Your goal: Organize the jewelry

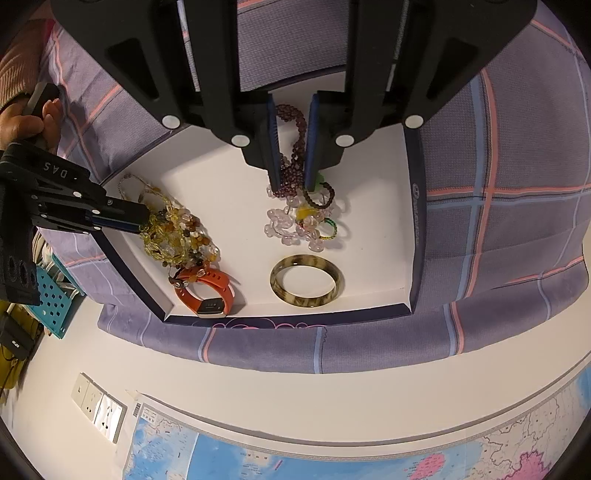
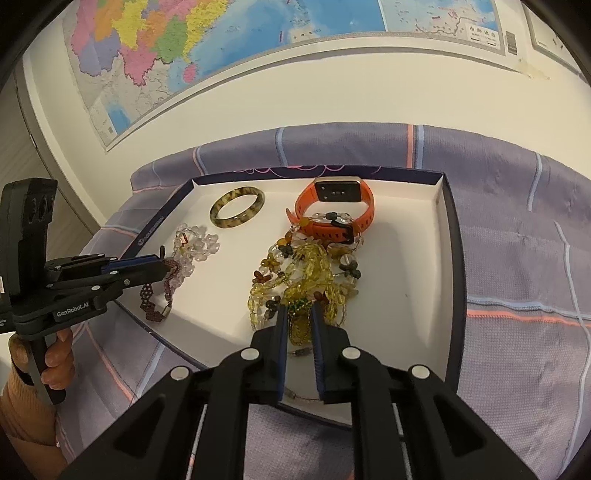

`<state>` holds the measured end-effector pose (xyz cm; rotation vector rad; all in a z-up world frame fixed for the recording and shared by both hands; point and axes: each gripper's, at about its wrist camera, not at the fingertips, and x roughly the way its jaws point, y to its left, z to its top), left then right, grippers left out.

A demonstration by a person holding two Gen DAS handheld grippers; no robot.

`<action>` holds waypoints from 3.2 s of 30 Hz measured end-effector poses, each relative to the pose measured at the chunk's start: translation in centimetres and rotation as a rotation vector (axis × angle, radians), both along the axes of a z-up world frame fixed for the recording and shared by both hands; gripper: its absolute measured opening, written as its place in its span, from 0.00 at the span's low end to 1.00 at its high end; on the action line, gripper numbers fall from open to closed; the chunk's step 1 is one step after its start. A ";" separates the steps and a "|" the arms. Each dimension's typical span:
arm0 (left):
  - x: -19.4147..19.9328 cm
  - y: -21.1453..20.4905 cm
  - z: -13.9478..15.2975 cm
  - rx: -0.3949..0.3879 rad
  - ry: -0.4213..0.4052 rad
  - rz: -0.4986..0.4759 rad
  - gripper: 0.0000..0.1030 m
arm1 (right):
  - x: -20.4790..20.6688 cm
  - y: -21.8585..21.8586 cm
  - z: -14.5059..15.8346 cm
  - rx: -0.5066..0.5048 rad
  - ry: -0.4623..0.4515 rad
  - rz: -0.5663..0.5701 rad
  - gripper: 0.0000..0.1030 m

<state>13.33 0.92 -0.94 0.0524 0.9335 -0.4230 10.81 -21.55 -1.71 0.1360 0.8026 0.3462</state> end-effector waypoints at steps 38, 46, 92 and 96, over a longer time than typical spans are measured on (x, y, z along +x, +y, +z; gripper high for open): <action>-5.2 0.5 1.1 0.035 -0.111 0.031 0.85 | -3.2 0.9 0.9 -0.068 -0.078 -0.031 0.65; -6.6 0.7 1.3 0.040 -0.129 0.083 0.95 | -5.1 2.1 1.4 -0.126 -0.130 -0.038 0.78; -11.8 0.2 1.6 0.091 -0.141 0.213 0.95 | -12.3 3.3 0.4 -0.094 -0.116 -0.130 0.93; -12.0 0.1 1.7 0.090 -0.143 0.210 0.95 | -12.4 3.3 0.4 -0.093 -0.115 -0.130 0.93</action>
